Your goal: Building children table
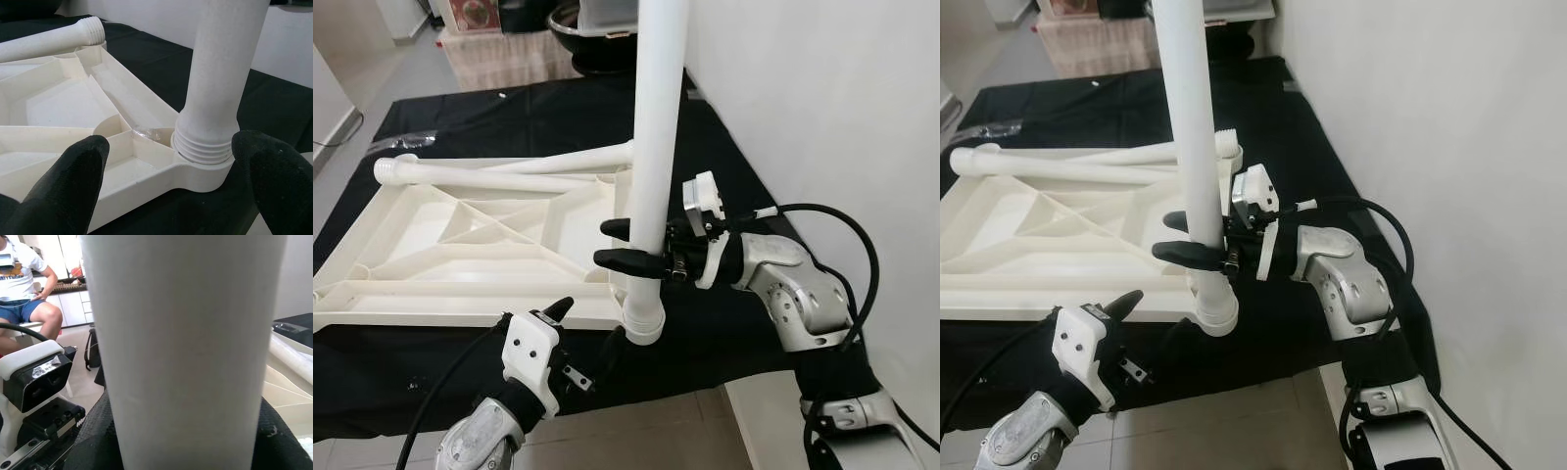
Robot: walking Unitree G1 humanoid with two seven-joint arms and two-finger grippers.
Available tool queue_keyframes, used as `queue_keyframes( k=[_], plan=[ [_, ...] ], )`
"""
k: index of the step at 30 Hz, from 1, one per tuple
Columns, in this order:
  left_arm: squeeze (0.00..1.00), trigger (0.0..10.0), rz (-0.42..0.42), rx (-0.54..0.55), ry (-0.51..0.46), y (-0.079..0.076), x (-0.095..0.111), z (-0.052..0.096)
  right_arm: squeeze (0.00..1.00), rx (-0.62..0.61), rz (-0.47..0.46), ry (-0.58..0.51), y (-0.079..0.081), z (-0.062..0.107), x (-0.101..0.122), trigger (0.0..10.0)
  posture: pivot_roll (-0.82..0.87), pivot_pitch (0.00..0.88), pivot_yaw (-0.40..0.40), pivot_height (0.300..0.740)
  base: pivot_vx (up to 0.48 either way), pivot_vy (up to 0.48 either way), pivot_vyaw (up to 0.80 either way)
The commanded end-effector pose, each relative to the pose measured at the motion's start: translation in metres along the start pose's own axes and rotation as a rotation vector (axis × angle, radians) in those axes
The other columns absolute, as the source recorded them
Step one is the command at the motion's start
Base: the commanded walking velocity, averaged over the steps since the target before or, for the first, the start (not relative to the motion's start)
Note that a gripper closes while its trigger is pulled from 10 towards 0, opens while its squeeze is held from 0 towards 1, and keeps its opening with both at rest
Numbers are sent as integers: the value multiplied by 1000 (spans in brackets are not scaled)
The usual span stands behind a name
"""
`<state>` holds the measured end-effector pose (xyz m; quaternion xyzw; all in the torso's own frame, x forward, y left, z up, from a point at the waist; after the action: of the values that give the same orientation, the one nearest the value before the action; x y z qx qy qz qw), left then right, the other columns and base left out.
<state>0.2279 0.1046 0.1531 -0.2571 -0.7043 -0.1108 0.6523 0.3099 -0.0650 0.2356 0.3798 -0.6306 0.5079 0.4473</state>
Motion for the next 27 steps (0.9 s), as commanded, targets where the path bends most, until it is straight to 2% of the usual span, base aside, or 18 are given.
queue_keyframes(
  k=[1,5,8,9,10,11,12,14,21,22,24,25,27],
  plan=[
    [0,10000,8,7,7,0,0,2,0,-53,-20,15,5,0,-7,0,-41,181,4,740,0,0,0],
    [0,10000,9,11,1,2,0,0,0,-373,-44,128,10,9,-24,0,-62,179,3,740,0,0,0],
    [0,10000,9,11,1,2,0,0,0,-373,-44,128,10,9,-24,0,-62,179,3,740,0,0,0],
    [0,10000,9,12,0,4,0,0,0,-682,-21,255,-1,21,-39,0,-72,176,5,740,0,0,0],
    [0,10000,9,12,0,4,0,0,0,-682,-21,255,-1,21,-39,0,-72,176,5,740,0,0,0],
    [0,10000,8,10,-2,6,0,-3,0,-848,-14,360,12,27,-53,0,-75,167,25,740,0,0,0],
    [0,10000,9,10,-1,9,-1,-6,0,-932,6,415,19,29,-59,0,-80,143,37,740,0,0,0],
    [0,10000,12,10,0,12,-1,-8,0,-975,14,429,21,29,-61,0,-76,133,38,740,0,0,0],
    [0,10000,9,23,2,19,-2,-12,0,-960,60,381,6,19,-51,0,-46,119,38,740,0,0,0],
    [0,10000,8,32,0,21,-2,-12,0,-957,67,377,5,17,-49,3451,-46,119,38,740,0,0,0],
    [0,10000,7,38,-3,22,-1,-12,0,-960,82,375,4,16,-47,3451,-45,123,38,740,0,0,0],
    [0,10000,8,35,-3,21,-1,-12,0,-943,83,358,3,14,-44,10000,-46,128,36,740,0,0,0],
    [0,10000,13,28,-2,20,-1,-13,1000,-817,45,276,3,4,-38,10000,-47,131,35,740,0,0,0]
  ],
)
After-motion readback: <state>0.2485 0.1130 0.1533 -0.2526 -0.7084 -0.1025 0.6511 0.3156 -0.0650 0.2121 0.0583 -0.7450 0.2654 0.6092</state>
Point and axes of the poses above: a point about 5 cm out from each wrist's last joint towards the gripper, its own z axis pointing back from the gripper into the wrist, its own x axis along the axis of the wrist's last joint, y = z × x, the point moved 3 cm from there along -z, pointing out of the wrist towards the gripper, and after that the axes turned 12 degrees about z, right-handed, at the moved point
